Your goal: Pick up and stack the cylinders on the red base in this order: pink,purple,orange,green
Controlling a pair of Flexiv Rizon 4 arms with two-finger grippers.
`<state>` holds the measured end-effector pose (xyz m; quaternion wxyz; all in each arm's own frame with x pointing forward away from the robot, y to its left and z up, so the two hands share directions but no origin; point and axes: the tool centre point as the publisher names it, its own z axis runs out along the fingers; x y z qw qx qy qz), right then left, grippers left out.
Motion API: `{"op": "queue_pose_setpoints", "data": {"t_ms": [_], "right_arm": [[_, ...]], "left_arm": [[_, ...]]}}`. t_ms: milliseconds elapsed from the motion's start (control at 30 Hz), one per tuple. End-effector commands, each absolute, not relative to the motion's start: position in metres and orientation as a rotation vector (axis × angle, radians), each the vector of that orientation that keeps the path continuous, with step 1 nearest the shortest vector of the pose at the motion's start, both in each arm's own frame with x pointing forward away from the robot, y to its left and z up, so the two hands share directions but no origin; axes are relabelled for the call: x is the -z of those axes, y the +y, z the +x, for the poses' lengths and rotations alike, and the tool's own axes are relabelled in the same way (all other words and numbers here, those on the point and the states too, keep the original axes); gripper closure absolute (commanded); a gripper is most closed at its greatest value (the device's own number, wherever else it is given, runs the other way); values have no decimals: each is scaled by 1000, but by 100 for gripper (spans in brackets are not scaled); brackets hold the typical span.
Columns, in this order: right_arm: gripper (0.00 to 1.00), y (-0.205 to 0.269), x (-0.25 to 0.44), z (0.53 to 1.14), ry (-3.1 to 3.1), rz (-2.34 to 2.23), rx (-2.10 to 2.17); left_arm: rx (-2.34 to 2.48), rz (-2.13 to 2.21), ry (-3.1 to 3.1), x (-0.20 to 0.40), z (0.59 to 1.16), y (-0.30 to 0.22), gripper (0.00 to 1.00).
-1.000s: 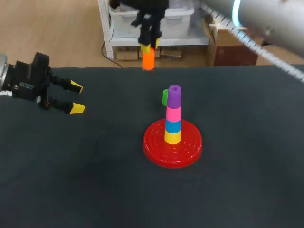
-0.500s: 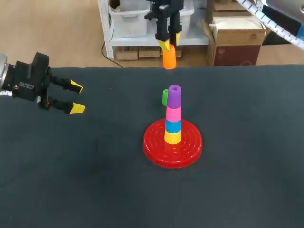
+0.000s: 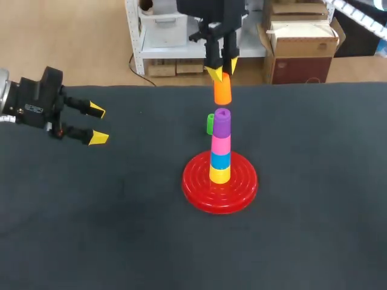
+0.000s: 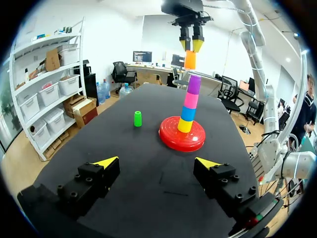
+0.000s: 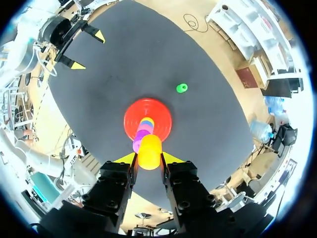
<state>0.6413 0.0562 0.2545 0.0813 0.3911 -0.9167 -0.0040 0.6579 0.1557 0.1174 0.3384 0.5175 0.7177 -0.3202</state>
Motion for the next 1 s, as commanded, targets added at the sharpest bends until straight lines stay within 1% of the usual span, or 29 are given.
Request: {"op": "queue_pose_setpoints", "data": {"t_ms": [33, 1000], "right_arm": [[100, 54, -245, 634, -3109, 1277, 280], [100, 53, -238, 625, -3023, 1271, 258]], "left_arm": [[833, 1346, 1865, -116, 657, 156, 0], [833, 1346, 1865, -116, 657, 156, 0]]}}
